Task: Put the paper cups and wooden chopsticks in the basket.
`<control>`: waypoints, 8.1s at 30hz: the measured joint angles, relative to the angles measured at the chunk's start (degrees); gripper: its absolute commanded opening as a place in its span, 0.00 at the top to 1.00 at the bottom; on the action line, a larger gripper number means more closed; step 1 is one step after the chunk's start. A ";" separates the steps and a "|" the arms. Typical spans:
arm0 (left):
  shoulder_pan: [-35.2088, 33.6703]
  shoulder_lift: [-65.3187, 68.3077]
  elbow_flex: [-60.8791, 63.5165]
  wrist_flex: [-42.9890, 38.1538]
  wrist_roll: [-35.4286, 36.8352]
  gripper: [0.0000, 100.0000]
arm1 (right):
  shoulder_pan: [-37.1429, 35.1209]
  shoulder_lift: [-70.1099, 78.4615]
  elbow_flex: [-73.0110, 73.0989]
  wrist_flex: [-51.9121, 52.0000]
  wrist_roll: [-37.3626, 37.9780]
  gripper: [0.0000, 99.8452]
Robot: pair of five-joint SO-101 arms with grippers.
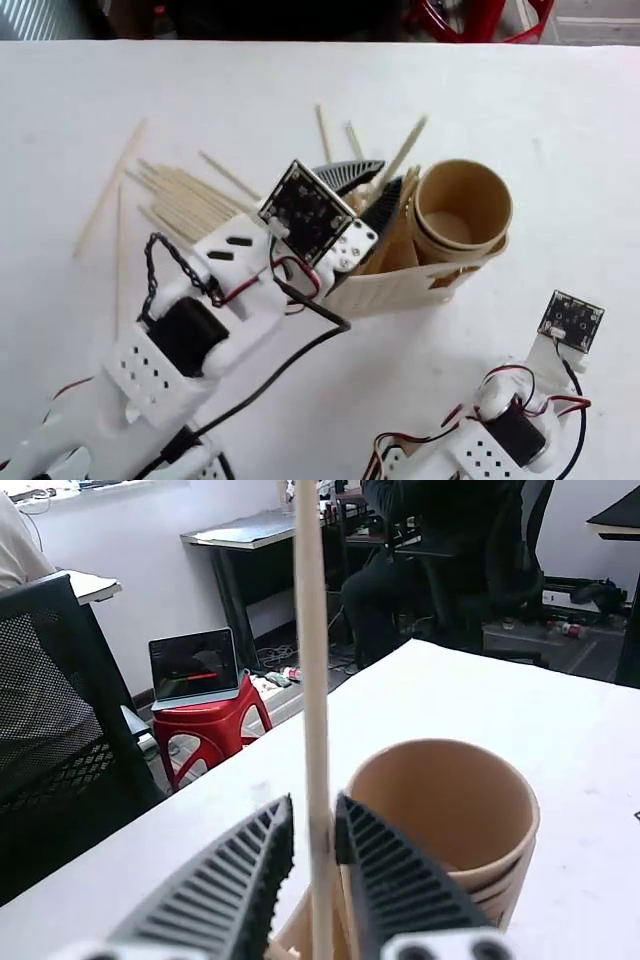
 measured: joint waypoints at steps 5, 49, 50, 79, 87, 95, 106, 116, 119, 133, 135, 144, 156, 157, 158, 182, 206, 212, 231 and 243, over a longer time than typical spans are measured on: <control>-4.31 0.00 0.00 0.09 0.00 0.91 | 0.00 0.00 0.00 0.00 0.00 0.98; -67.87 71.38 -29.45 34.11 -21.89 0.84 | 0.09 0.00 0.00 0.00 0.00 0.98; -67.69 72.26 -29.98 34.11 -21.89 0.84 | 0.09 0.00 0.00 0.00 0.00 0.98; -67.34 76.84 -65.32 63.47 -19.87 0.98 | 0.09 0.00 0.00 0.00 0.00 0.98; -61.45 52.04 -69.36 69.01 -16.18 0.98 | 0.09 0.00 0.00 0.00 0.00 0.98; -33.85 19.43 -58.29 66.02 -10.90 0.98 | 0.09 0.00 0.00 0.00 0.00 0.98; -2.81 2.90 -34.29 34.11 -3.43 0.98 | 0.09 0.00 0.00 0.00 0.00 0.98; 3.78 2.46 -17.49 11.08 -3.43 0.98 | 0.09 0.00 0.00 0.00 0.00 0.98; 3.69 2.55 -12.84 7.21 -3.43 0.98 | 0.09 0.00 0.00 0.00 0.00 0.98; 0.35 2.55 -3.96 2.64 -3.43 0.92 | 0.09 0.00 0.00 0.00 0.00 0.98; -1.05 2.55 -3.96 2.64 -3.43 0.88 | 0.09 0.00 0.00 0.00 0.00 0.98; -5.01 2.55 -3.96 4.84 -3.08 0.91 | 0.09 0.00 0.00 0.00 0.00 0.98; -39.12 4.22 -7.91 9.32 0.70 0.92 | 0.09 0.00 0.00 0.00 0.00 0.98; -43.78 6.07 -7.91 9.32 0.70 0.92 | 0.09 0.00 0.00 0.00 0.00 0.98; -48.26 8.62 -8.26 9.32 -0.09 0.92 | 0.09 0.00 0.00 0.00 0.00 0.98; -68.92 104.44 -86.77 48.79 -28.48 0.83 | 0.09 0.00 0.00 0.00 0.00 0.98; -66.37 126.68 -124.04 69.10 -22.24 0.98 | 0.09 0.00 0.00 0.00 0.00 0.98; -71.74 122.29 -121.85 70.51 -19.60 0.98 | 0.09 0.00 0.00 0.00 0.00 0.98; -74.64 54.59 -29.01 50.29 -29.27 0.98 | 0.09 0.00 0.00 0.00 0.00 0.98; -70.24 44.04 2.20 25.85 -29.71 0.89 | 0.09 0.00 0.00 0.00 0.00 0.98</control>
